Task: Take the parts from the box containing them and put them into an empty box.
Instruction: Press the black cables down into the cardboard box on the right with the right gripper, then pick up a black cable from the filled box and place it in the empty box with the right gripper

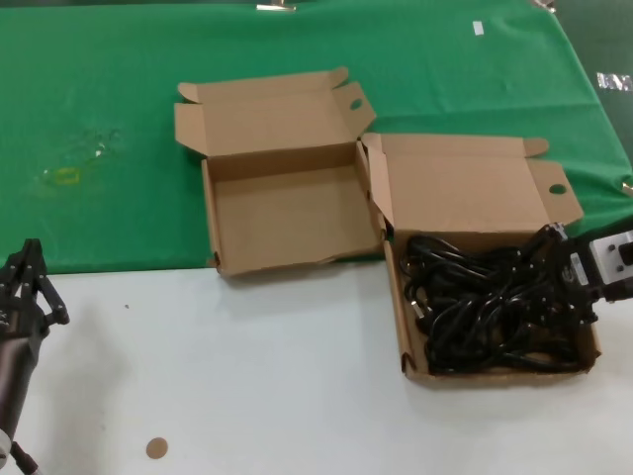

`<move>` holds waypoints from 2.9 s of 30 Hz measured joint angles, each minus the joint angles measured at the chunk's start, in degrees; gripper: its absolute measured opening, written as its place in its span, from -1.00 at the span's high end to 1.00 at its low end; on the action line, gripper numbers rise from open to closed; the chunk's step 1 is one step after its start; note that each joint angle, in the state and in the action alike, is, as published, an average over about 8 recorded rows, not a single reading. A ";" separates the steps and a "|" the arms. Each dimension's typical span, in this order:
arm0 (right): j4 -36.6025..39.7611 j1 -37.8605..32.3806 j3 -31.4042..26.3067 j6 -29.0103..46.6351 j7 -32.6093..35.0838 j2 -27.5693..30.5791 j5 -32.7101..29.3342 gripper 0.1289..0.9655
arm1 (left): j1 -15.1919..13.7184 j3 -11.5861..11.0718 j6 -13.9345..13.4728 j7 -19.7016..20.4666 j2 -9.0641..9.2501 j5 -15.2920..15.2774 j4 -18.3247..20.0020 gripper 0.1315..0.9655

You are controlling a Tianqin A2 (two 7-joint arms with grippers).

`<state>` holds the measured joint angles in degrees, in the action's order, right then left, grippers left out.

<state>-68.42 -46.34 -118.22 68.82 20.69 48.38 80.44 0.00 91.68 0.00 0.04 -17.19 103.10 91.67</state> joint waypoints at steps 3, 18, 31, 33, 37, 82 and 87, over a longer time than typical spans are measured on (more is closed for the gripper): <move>-0.15 0.09 0.04 -0.02 -0.20 0.09 -0.16 0.50 | 0.00 0.00 0.00 -0.01 0.00 0.00 0.00 0.95; -2.17 -1.54 1.14 2.24 -3.98 1.32 0.53 0.87 | 0.00 0.00 0.00 -0.01 0.00 0.00 0.00 0.95; -1.81 -8.46 1.31 4.07 -9.67 -2.09 0.97 0.93 | 0.00 0.00 0.00 -0.01 0.00 0.01 0.00 0.95; -1.98 -9.29 0.93 3.89 -10.44 -3.13 0.59 0.93 | 0.00 0.00 0.00 -0.01 0.00 0.01 0.00 0.95; -2.53 -10.60 -0.13 2.90 -12.15 -5.90 -0.52 0.93 | 0.00 0.00 0.00 -0.02 0.00 0.01 0.00 0.95; 25.94 -20.02 -8.85 -20.73 -10.74 -36.34 -13.55 0.93 | 0.00 0.00 0.00 -0.04 0.00 0.02 0.00 0.95; 30.19 -21.30 -8.66 -22.22 -8.20 -37.67 -13.11 0.90 | 0.00 0.00 0.00 -0.04 0.00 0.02 0.00 0.95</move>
<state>-38.23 -67.65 -126.88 46.60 12.48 10.71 67.33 0.00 91.68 0.00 0.01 -17.19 103.12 91.67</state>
